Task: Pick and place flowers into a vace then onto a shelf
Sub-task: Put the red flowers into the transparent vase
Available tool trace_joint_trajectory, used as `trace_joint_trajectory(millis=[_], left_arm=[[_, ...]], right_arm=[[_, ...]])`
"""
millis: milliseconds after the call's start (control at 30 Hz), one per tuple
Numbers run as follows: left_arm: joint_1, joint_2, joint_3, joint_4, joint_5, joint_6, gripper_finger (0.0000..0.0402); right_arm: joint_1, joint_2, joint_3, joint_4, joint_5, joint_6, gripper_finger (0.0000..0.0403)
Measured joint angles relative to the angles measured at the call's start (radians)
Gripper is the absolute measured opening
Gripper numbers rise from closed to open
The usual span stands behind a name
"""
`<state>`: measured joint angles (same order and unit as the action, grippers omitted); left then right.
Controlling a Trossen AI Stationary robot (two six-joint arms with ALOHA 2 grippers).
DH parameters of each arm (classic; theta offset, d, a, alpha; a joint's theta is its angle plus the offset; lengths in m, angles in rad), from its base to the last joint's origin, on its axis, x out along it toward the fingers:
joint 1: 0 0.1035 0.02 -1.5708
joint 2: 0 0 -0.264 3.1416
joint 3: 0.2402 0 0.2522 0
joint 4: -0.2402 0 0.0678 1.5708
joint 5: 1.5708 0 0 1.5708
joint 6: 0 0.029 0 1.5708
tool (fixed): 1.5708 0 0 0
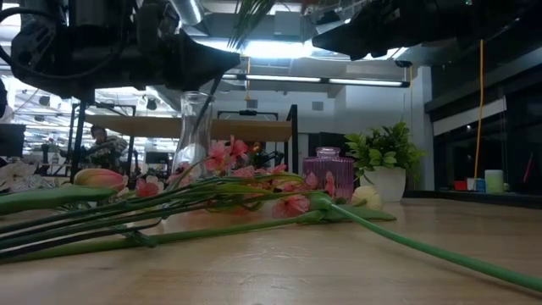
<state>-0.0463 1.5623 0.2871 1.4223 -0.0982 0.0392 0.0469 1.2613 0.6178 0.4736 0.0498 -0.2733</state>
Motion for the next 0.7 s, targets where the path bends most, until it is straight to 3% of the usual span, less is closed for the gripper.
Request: trace_joint_trajectory(millis=[700], left_arm=[[0.0,0.0,0.0,0.004,-0.004,0.026,0.0071]], right_arm=[[0.0,0.0,0.0,-0.023,0.0,0.0,0.0002]])
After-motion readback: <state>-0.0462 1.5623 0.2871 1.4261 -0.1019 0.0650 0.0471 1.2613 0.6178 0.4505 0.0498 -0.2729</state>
